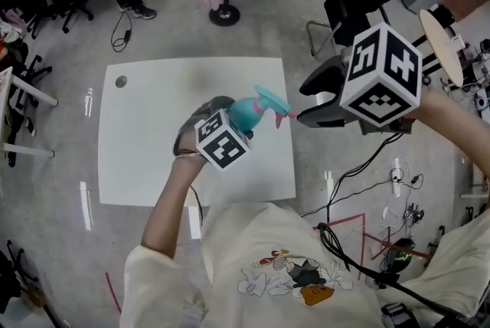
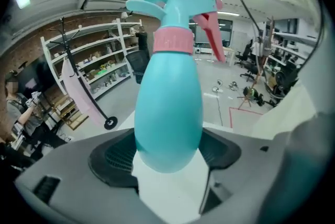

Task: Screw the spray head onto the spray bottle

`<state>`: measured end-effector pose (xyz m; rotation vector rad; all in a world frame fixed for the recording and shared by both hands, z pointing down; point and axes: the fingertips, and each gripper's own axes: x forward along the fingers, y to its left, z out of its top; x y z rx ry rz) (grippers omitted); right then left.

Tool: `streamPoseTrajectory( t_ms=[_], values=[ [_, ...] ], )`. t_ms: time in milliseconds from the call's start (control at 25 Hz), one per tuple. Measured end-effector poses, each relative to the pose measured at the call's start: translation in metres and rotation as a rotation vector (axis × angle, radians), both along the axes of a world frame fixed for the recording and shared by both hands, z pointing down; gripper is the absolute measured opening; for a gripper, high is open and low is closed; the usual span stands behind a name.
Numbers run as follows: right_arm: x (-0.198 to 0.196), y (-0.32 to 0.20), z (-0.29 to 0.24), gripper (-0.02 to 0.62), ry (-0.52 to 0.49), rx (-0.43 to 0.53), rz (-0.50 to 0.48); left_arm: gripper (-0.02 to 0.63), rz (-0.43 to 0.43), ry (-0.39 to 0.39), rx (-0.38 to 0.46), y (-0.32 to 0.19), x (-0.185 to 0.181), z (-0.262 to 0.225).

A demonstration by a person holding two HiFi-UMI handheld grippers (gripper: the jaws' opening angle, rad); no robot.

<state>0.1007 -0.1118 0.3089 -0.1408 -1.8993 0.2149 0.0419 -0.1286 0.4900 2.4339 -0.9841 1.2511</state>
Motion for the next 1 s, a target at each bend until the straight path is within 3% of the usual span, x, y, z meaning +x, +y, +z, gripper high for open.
streamPoseTrajectory(
  t_ms=[120,240,400,680,840,1000],
  values=[
    [-0.013,0.007,-0.022,0.209,-0.084,0.148,-0.274,0.371,0.149,0.069,-0.052,0.017,0.012,-0.009],
    [-0.010,0.009,-0.022,0.209,-0.072,0.317,-0.558,0.371,0.360,0.142,-0.091,0.044,0.032,-0.024],
    [0.003,0.031,-0.001,0.209,-0.032,0.379,-0.810,0.371,0.527,0.175,-0.108,0.073,0.048,-0.039],
    [-0.014,0.066,0.012,0.209,-0.059,0.439,-1.064,0.371,0.698,0.171,-0.178,0.099,0.053,-0.041],
    [-0.003,0.069,0.022,0.207,-0.012,0.442,-1.180,0.371,0.750,0.182,-0.193,0.096,0.061,-0.047],
    [0.004,0.079,0.034,0.204,-0.001,0.436,-1.236,0.371,0.781,0.181,-0.191,0.094,0.070,-0.050]
  ],
)
